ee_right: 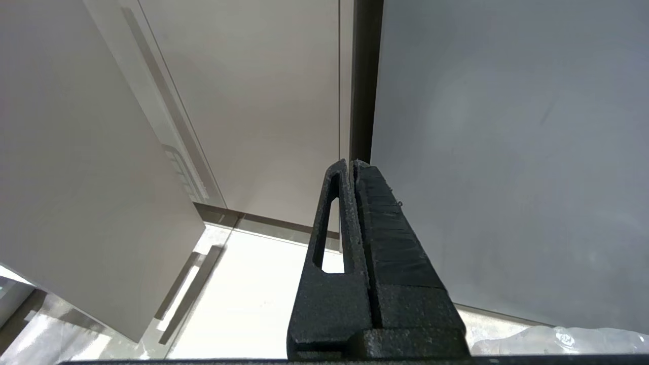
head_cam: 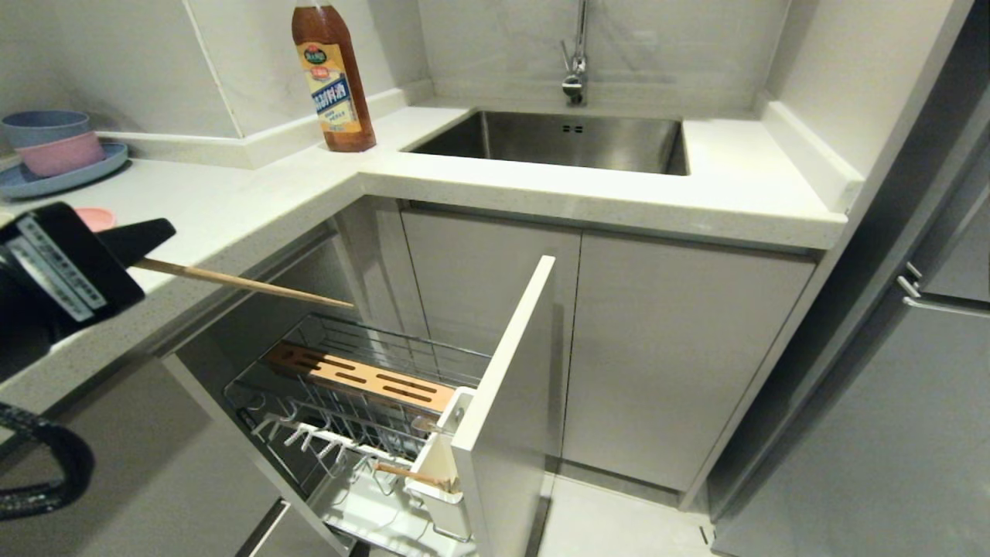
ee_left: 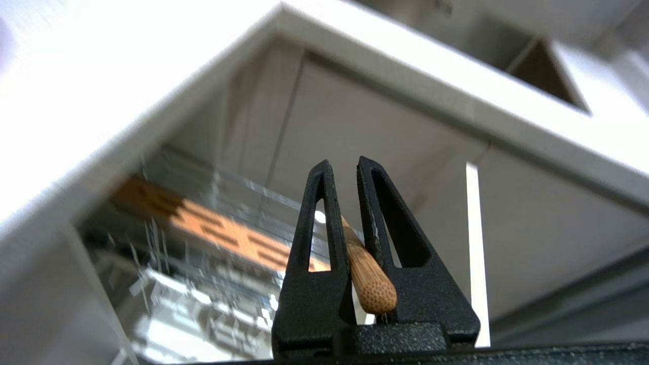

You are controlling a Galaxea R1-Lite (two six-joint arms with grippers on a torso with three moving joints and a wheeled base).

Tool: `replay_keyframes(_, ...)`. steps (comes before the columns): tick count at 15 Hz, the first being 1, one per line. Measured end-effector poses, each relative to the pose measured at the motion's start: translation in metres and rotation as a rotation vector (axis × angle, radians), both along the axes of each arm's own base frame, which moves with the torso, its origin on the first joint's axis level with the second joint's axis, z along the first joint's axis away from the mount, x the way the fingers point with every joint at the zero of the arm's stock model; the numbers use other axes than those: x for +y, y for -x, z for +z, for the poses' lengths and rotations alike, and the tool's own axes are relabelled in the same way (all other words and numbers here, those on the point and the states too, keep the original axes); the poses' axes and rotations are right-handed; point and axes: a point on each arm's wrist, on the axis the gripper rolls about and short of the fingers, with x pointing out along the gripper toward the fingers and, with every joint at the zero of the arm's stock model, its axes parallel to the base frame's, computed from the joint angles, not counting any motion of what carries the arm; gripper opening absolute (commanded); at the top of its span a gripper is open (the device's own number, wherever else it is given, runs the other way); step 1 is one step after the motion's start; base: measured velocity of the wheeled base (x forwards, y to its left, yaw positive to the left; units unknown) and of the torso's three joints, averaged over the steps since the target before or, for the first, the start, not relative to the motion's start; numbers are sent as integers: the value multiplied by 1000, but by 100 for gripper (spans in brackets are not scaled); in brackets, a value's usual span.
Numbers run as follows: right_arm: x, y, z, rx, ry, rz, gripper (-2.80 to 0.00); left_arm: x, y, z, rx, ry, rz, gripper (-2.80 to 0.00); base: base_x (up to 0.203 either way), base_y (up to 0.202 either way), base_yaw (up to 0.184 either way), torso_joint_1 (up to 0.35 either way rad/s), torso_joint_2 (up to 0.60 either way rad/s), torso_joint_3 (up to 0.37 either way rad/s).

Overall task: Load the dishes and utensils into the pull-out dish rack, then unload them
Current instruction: Take the chopsticks out of the cupboard

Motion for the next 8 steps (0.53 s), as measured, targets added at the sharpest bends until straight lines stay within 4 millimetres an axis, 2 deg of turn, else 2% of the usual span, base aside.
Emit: replay_keyframes(8, 0, 0, 0, 0, 0, 0, -280, 35, 3, 44, -183, -127, 260, -280, 0, 0, 0, 0, 0, 0)
